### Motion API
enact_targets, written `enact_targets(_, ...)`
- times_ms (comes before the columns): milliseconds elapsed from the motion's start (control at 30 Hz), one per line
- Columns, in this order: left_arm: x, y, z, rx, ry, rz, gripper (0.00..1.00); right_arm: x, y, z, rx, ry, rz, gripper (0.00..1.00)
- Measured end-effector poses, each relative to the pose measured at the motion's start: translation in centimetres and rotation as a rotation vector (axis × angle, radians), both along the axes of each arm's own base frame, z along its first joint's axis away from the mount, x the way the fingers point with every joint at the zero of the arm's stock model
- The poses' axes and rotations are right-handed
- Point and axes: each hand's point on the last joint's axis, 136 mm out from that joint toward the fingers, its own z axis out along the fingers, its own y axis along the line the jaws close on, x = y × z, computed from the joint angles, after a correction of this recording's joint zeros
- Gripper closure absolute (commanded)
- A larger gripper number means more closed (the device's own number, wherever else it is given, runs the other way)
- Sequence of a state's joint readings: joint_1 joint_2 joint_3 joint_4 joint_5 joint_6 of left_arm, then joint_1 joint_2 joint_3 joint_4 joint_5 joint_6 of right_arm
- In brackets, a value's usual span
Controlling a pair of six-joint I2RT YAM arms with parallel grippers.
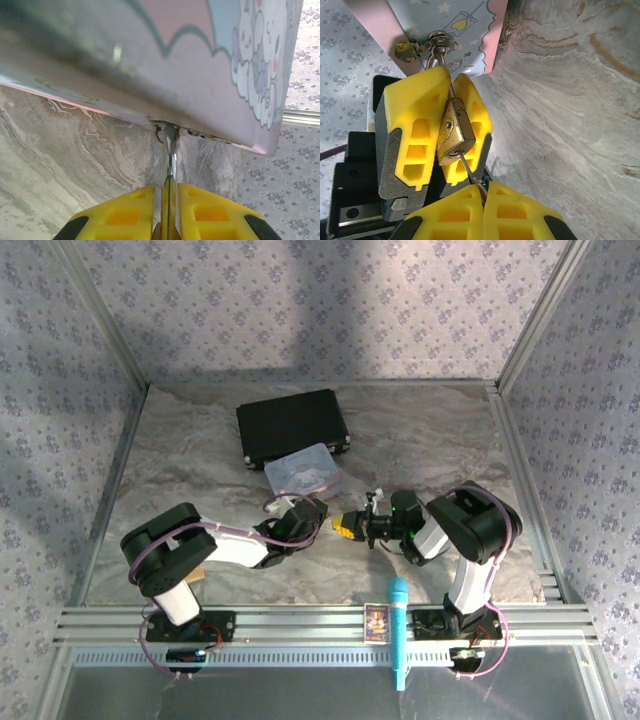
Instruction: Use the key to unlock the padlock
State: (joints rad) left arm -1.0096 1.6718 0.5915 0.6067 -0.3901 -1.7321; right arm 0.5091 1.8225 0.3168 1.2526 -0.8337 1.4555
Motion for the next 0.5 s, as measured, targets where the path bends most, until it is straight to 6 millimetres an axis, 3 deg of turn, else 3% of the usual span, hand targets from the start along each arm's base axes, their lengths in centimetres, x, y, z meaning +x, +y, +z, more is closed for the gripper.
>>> enact_targets(500, 0.16, 0.47, -0.21, 0.027, -0.008, 0.011, 1.00, 0.32, 0.39, -0.28, 0.044, 0.081, -0.006, 1.00)
